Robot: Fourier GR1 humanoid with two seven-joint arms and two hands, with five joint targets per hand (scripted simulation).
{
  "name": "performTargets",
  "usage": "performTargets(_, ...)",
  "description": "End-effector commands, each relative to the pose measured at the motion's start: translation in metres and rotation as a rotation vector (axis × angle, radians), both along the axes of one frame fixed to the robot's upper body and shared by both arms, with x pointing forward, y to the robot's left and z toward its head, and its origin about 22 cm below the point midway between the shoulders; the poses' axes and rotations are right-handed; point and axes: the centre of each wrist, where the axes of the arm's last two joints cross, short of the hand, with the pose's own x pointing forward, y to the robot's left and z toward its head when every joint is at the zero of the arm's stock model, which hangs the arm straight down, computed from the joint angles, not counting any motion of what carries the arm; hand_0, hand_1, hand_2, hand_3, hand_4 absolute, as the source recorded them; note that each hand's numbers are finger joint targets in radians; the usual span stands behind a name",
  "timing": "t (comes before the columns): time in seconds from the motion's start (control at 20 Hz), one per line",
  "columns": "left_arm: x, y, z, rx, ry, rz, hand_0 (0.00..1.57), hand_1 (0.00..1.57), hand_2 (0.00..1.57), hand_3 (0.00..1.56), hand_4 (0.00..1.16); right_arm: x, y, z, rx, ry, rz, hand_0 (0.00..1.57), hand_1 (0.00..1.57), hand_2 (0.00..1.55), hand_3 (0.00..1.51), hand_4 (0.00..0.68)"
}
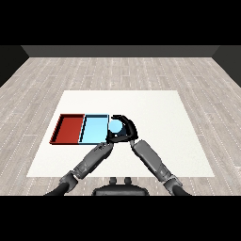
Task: Pick the blue can and put it in the blue box
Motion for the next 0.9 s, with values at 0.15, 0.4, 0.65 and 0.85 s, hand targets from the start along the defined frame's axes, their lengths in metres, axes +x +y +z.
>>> performTargets(0.15,0.000,-0.004,0.005,-0.021,-0.037,0.007,1.57,1.57,1.57,1.48,1.14,-0.008,0.002,-0.004,-0.033,0.010,0.010,0.00,0.00,0.00,0.00,0.000)
performTargets(0.4,0.024,0.007,0.011,-0.006,-0.025,0.026,1.57,1.57,1.57,1.49,1.15,-0.013,-0.017,-0.001,0.002,0.019,-0.037,0.00,0.00,0.00,0.00,0.000)
performTargets(0.65,0.011,0.018,0.008,-0.035,-0.020,0.038,1.57,1.57,1.57,1.49,1.15,0.000,-0.049,0.025,0.098,0.013,-0.080,0.00,0.00,0.00,0.00,0.000)
performTargets(0.85,-0.005,0.012,-0.002,-0.047,0.007,0.075,1.57,1.57,1.57,1.48,1.14,0.002,-0.079,0.038,0.223,-0.002,-0.072,0.00,0.00,0.00,0.00,0.000)
